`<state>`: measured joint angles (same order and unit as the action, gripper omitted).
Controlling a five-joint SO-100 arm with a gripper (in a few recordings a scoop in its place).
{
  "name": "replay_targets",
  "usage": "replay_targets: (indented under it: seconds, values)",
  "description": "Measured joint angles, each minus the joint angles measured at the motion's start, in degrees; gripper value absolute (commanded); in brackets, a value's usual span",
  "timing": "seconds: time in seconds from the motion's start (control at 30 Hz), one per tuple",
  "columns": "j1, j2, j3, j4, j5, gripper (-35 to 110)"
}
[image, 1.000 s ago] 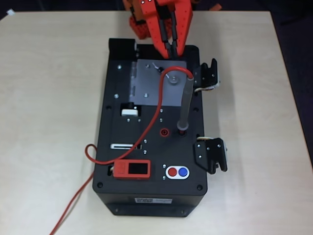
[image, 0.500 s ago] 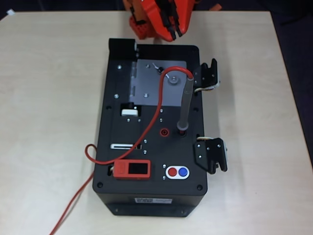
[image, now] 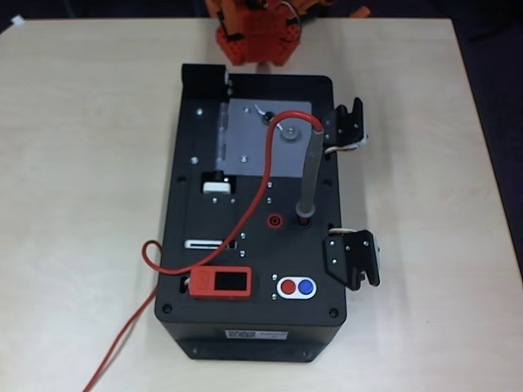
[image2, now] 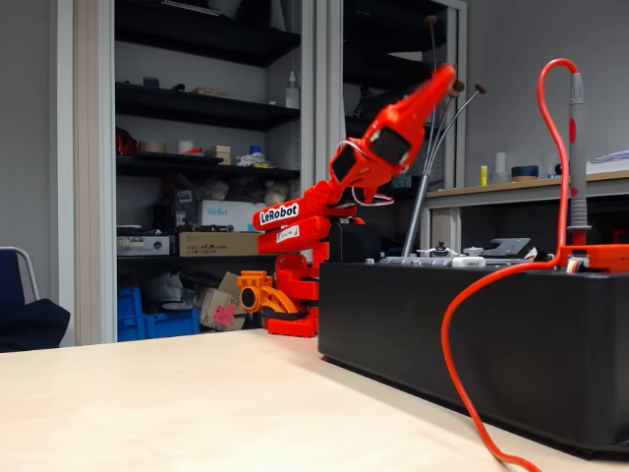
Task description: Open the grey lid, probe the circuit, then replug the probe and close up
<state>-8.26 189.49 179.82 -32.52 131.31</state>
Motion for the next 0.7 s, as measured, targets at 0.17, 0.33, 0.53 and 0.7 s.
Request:
replay_targets:
  seconds: [0.17, 0.33, 0.53, 0.7]
  values:
    - [0.88, 0.62, 0.0, -16.0, 4.92, 0]
    - [2.55, 0.7, 0.0, -30.94, 13.01, 0]
    - [2.99, 0.7, 0.0, -47.72, 16.08, 0]
    - [2.99, 0.7, 0.0, -57.04, 16.35, 0]
